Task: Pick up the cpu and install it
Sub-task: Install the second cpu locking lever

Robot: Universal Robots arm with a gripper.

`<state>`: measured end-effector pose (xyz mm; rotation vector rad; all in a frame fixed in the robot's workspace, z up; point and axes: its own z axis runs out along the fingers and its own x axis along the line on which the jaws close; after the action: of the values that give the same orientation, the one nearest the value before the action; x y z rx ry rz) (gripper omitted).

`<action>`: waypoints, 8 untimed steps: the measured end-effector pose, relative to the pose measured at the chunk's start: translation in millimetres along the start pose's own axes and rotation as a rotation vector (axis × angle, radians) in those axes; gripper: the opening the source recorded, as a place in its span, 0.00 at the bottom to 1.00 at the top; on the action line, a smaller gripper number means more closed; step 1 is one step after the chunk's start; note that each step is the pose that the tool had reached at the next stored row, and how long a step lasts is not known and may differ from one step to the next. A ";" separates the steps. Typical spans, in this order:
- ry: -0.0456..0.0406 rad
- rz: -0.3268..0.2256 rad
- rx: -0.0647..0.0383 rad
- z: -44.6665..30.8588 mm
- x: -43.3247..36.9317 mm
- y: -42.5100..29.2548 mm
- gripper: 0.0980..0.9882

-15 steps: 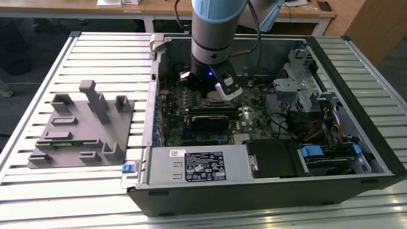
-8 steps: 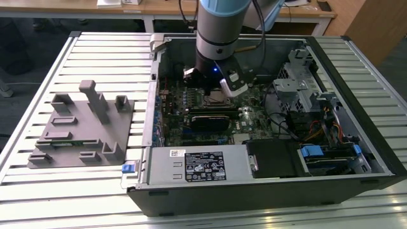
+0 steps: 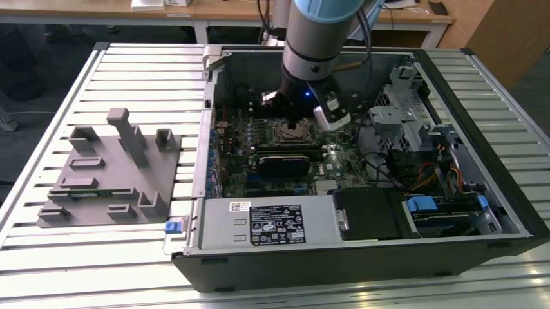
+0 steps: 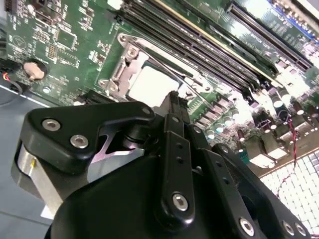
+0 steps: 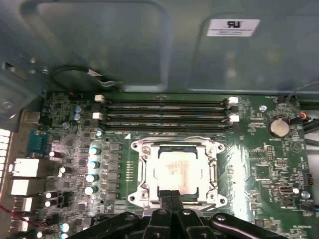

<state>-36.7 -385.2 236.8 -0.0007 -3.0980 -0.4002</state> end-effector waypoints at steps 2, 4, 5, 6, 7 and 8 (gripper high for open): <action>0.0014 0.001 0.000 -0.5 -1.2 -1.5 0.01; 0.0026 0.002 0.000 -1.2 -2.0 -4.4 0.01; 0.0029 0.003 0.000 -1.6 -2.3 -5.8 0.01; 0.0032 0.004 0.000 -1.9 -2.5 -7.3 0.01; 0.0034 0.005 0.000 -2.3 -2.8 -8.8 0.01; 0.0037 0.006 0.000 -2.7 -3.0 -10.3 0.01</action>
<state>-33.7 -395.9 236.7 -0.0092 -3.0936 -0.3997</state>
